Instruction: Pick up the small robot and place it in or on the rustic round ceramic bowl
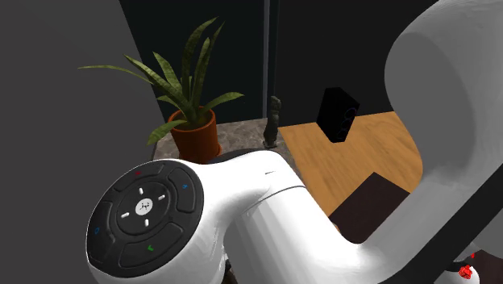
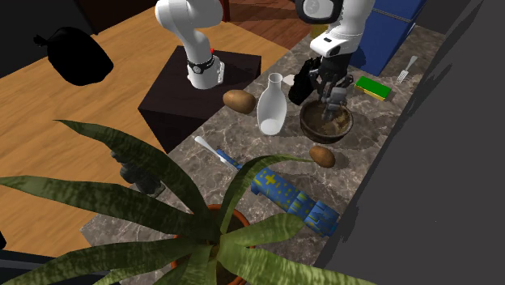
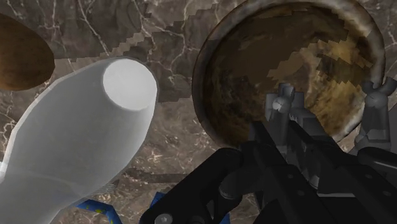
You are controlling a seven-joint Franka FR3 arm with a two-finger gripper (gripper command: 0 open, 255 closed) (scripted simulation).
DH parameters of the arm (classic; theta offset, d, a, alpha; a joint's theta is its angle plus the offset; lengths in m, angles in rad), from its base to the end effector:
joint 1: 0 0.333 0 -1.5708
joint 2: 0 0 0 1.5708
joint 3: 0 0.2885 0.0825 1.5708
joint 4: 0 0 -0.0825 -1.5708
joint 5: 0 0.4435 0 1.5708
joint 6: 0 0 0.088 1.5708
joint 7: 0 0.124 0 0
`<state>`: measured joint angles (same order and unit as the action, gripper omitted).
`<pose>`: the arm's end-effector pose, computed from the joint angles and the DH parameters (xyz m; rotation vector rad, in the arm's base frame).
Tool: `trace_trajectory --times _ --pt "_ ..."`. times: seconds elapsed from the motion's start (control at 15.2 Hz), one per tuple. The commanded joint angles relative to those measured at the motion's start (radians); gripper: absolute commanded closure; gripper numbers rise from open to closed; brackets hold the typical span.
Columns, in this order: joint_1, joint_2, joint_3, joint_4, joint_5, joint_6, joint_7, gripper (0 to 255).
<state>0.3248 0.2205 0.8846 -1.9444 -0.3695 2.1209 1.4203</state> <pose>0.2561 0.5905 0.3394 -3.1210 0.0613 -0.2450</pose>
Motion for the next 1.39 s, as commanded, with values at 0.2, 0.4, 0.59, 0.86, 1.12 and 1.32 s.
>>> trace_trajectory --times 0.2,0.4,0.59,0.86,1.12,1.32 --pt "0.000 0.000 0.000 0.000 -0.001 0.001 0.000 255" --pt "0.000 0.000 0.000 0.000 -0.001 0.001 0.000 0" --pt "0.000 0.000 0.000 0.000 -0.001 0.001 0.000 0" --pt "-0.019 -0.070 0.027 0.061 0.077 -0.098 -0.050 0" --pt "-0.018 -0.070 0.027 0.061 0.077 -0.098 -0.050 0" --pt "-0.018 -0.070 0.027 0.061 0.077 -0.098 -0.050 0"
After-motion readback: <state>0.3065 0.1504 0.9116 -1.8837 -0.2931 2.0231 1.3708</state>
